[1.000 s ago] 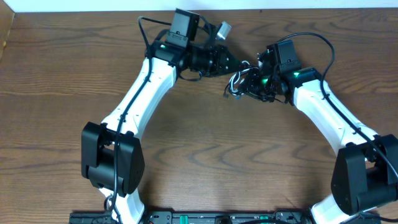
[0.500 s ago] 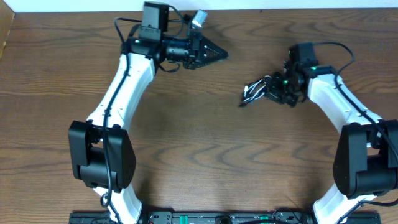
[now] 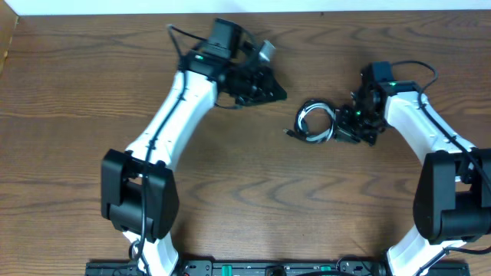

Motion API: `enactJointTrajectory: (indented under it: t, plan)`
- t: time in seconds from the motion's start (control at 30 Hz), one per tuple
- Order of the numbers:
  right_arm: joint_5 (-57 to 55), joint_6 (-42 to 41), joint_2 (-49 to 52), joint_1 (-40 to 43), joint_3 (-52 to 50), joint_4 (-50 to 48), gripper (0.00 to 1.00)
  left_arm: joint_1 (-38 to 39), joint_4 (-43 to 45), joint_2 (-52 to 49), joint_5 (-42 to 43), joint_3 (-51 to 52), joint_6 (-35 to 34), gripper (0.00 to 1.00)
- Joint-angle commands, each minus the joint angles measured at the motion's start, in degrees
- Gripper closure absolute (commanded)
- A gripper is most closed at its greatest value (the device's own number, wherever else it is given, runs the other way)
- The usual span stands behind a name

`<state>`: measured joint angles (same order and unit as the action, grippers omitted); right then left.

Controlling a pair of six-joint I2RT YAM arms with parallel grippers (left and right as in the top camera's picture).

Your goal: Untangle cables

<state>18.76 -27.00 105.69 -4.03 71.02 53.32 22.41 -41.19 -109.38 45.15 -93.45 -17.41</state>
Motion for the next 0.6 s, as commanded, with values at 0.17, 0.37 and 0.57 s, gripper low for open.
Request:
enactJointTrajectory:
  t: [0.17, 0.37, 0.57]
  plan:
    - [-1.0, 9.6, -8.5, 11.3, 2.1, 4.9, 0.93, 6.5, 0.4, -1.4, -19.2, -0.8, 4.1, 0.92]
    - [-1.1, 11.0, -13.9, 14.0, 2.1, 4.9, 0.72, 8.2, 3.3, -5.9, -23.3, -0.8, 4.1, 0.88]
    - [-1.1, 11.2, -14.0, 13.5, 1.8, 5.3, 0.68, 8.2, 6.3, -11.7, -23.3, -0.8, 5.2, 0.79]
